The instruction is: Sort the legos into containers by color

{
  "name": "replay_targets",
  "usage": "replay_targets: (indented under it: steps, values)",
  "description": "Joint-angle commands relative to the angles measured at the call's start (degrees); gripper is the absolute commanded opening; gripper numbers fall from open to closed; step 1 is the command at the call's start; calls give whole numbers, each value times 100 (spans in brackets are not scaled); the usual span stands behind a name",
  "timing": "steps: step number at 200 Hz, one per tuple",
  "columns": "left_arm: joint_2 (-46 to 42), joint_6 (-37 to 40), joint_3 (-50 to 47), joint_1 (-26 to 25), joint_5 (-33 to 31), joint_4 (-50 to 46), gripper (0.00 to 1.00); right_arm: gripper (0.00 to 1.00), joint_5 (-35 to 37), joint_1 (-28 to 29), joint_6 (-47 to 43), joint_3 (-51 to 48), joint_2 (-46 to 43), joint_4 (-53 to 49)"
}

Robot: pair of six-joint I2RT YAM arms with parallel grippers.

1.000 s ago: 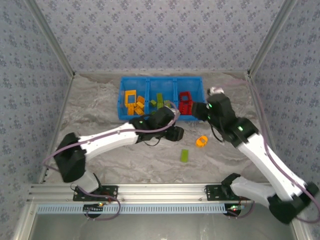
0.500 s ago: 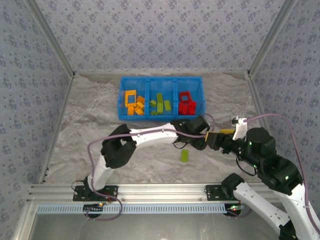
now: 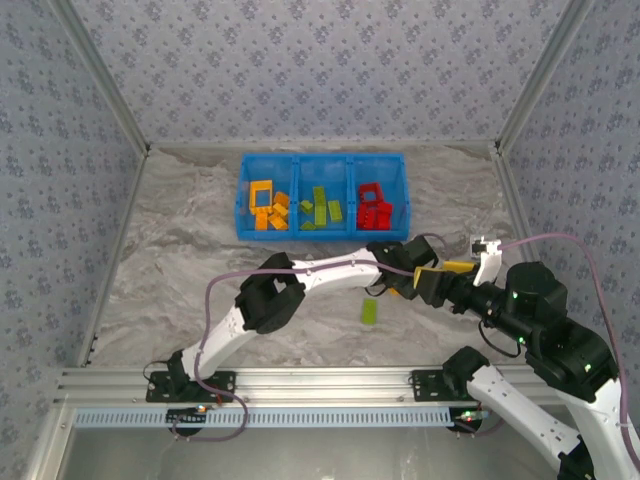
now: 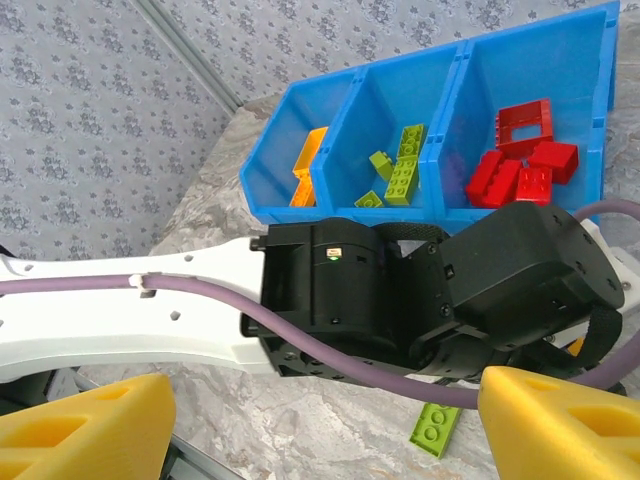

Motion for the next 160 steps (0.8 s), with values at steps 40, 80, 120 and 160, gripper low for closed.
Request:
replay_targets:
  steps: [40,80,120,160]
  values:
    - [-243,27,-136,-72,-163,-82,46,82,7,37,104,-94,-79,-129]
    - [-821,-106,-646,-87,-331,79,30,82,-11,37,66,-201,-77,-113]
    - [-2397,-548,-1738,147,-608,221,29,81,-272,37,-287,-358,94,134]
    - [-4079,-820,-2979,915,-584,11,30,77,-372,708,-693,-597,1156,935]
